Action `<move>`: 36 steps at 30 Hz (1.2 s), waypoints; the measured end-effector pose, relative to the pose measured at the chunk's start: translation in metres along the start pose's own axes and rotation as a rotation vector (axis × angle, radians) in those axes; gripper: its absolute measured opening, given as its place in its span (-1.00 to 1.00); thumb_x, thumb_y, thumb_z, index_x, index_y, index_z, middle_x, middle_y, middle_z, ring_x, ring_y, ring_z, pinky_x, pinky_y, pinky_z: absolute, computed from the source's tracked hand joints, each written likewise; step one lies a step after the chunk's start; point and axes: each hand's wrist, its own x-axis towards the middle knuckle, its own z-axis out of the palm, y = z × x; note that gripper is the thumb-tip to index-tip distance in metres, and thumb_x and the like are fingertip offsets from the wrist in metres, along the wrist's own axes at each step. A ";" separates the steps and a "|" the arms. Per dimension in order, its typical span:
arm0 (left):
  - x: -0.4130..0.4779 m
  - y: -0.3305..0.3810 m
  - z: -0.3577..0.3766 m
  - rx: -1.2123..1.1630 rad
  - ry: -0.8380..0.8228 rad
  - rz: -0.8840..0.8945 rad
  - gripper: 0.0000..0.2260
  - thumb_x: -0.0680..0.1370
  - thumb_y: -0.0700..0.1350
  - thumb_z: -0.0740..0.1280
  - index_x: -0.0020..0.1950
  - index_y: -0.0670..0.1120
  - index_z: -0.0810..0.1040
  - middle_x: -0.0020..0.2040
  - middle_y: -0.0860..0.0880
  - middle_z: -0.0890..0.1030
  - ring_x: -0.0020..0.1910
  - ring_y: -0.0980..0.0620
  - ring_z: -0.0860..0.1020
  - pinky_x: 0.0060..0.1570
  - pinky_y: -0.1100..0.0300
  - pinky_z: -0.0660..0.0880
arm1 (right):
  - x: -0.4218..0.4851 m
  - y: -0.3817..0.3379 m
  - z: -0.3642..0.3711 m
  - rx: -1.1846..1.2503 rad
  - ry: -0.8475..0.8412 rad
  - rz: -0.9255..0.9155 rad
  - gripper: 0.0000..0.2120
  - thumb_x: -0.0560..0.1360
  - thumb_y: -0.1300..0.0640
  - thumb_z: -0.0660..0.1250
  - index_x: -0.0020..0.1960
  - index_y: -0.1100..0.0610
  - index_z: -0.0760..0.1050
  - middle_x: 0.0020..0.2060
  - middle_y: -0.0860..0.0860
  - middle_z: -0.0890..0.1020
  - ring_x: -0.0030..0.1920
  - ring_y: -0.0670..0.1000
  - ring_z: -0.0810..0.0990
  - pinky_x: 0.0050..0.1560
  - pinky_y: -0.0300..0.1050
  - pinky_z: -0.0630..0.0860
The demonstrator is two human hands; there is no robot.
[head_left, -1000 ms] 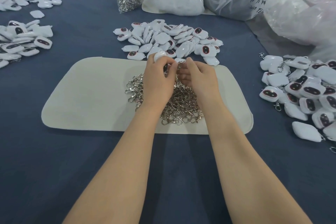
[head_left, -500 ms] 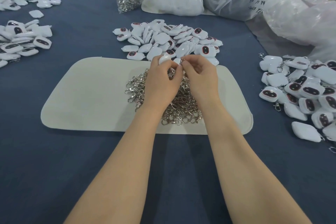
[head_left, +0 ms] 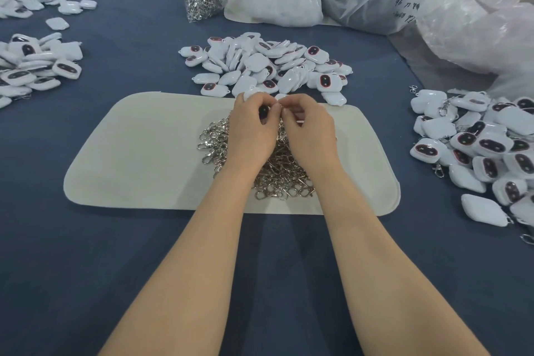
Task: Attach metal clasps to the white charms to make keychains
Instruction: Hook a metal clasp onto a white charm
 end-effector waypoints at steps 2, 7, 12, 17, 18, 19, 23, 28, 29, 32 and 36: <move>-0.001 0.000 0.001 -0.016 0.033 0.014 -0.93 0.56 -0.20 0.29 -0.08 -0.05 0.55 0.04 -0.10 0.53 -0.20 0.31 0.43 -0.18 0.58 0.30 | 0.000 0.000 0.000 0.010 0.016 0.019 -0.87 0.54 0.27 0.26 0.02 0.12 0.55 -0.12 -0.08 0.61 -0.10 -0.14 0.55 -0.13 -0.50 0.40; -0.004 0.005 0.001 -0.043 0.075 0.049 -0.93 0.56 -0.18 0.30 -0.07 -0.01 0.54 0.02 -0.05 0.51 -0.18 0.30 0.45 -0.14 0.56 0.33 | 0.002 -0.003 -0.002 0.149 -0.010 0.127 -0.89 0.53 0.25 0.27 -0.04 0.07 0.51 -0.10 -0.02 0.65 -0.01 -0.04 0.61 0.06 -0.17 0.51; -0.004 0.005 0.000 0.029 0.081 0.014 -0.94 0.54 -0.12 0.32 -0.11 -0.06 0.57 -0.04 -0.14 0.56 -0.22 0.41 0.40 -0.15 0.69 0.18 | 0.002 -0.004 -0.005 0.204 0.020 0.130 -0.80 0.53 0.29 0.26 -0.11 0.00 0.50 -0.11 0.00 0.64 -0.04 -0.02 0.60 0.09 -0.05 0.53; -0.003 0.004 0.002 -0.052 0.024 -0.064 -0.91 0.54 -0.11 0.33 -0.16 -0.04 0.56 -0.26 0.03 0.53 -0.12 0.04 0.46 -0.04 0.19 0.37 | 0.001 -0.006 -0.005 0.216 0.050 0.101 -0.73 0.53 0.30 0.26 -0.12 -0.08 0.47 -0.15 -0.12 0.59 -0.06 -0.09 0.58 0.05 -0.17 0.52; -0.003 0.005 0.002 -0.094 0.029 -0.080 -0.91 0.54 -0.12 0.33 -0.16 -0.04 0.56 -0.26 0.04 0.53 -0.14 0.04 0.46 -0.07 0.17 0.38 | 0.000 -0.006 -0.005 0.210 0.043 0.100 -0.74 0.53 0.30 0.26 -0.10 -0.08 0.47 -0.14 -0.14 0.59 -0.07 -0.10 0.58 0.02 -0.19 0.52; -0.003 0.005 0.002 -0.136 0.041 -0.092 -0.92 0.54 -0.14 0.33 -0.16 -0.03 0.56 -0.24 0.04 0.55 -0.16 0.05 0.46 -0.07 0.17 0.40 | 0.000 -0.006 -0.005 0.200 0.034 0.103 -0.75 0.53 0.30 0.26 -0.08 -0.07 0.47 -0.14 -0.15 0.58 -0.09 -0.10 0.58 0.00 -0.19 0.52; -0.002 0.005 0.000 -0.174 0.085 -0.110 -0.94 0.54 -0.14 0.33 -0.10 -0.05 0.58 -0.03 -0.13 0.59 -0.14 0.07 0.48 -0.03 0.18 0.44 | 0.000 -0.006 -0.004 0.305 -0.045 0.207 -0.83 0.53 0.33 0.25 -0.01 0.10 0.52 -0.07 0.09 0.65 -0.08 0.09 0.66 0.04 0.01 0.60; -0.002 0.005 0.000 -0.149 0.065 -0.083 -0.93 0.56 -0.11 0.32 -0.05 -0.06 0.59 0.02 -0.14 0.56 -0.20 0.21 0.44 -0.07 0.29 0.40 | 0.000 -0.006 -0.006 0.485 -0.072 0.255 -0.85 0.52 0.37 0.26 -0.08 0.18 0.55 -0.11 0.23 0.66 -0.13 0.12 0.65 0.01 -0.02 0.62; -0.002 0.006 0.000 -0.146 0.049 -0.083 -0.92 0.56 -0.10 0.32 -0.04 -0.06 0.59 0.03 -0.15 0.56 -0.19 0.17 0.44 -0.04 0.26 0.42 | 0.001 -0.006 -0.006 0.464 -0.059 0.242 -0.85 0.52 0.37 0.27 -0.08 0.17 0.55 -0.13 0.20 0.66 -0.17 0.07 0.63 -0.03 -0.08 0.62; -0.003 0.008 -0.001 -0.112 0.029 -0.073 -0.93 0.56 -0.11 0.32 -0.07 -0.05 0.59 -0.06 -0.14 0.58 -0.12 0.06 0.45 0.15 0.09 0.44 | 0.002 -0.004 -0.006 0.314 0.026 0.173 -0.82 0.51 0.33 0.29 -0.10 0.06 0.52 -0.20 -0.01 0.62 -0.21 -0.10 0.56 -0.09 -0.24 0.54; -0.005 0.009 0.000 -0.067 0.047 -0.058 -0.92 0.57 -0.11 0.28 -0.04 0.04 0.56 -0.07 -0.02 0.49 -0.15 0.15 0.48 0.07 0.36 0.40 | 0.001 -0.003 -0.007 0.070 0.104 0.022 -0.82 0.54 0.32 0.21 -0.01 0.09 0.50 -0.08 -0.06 0.60 -0.16 -0.29 0.50 -0.13 -0.49 0.38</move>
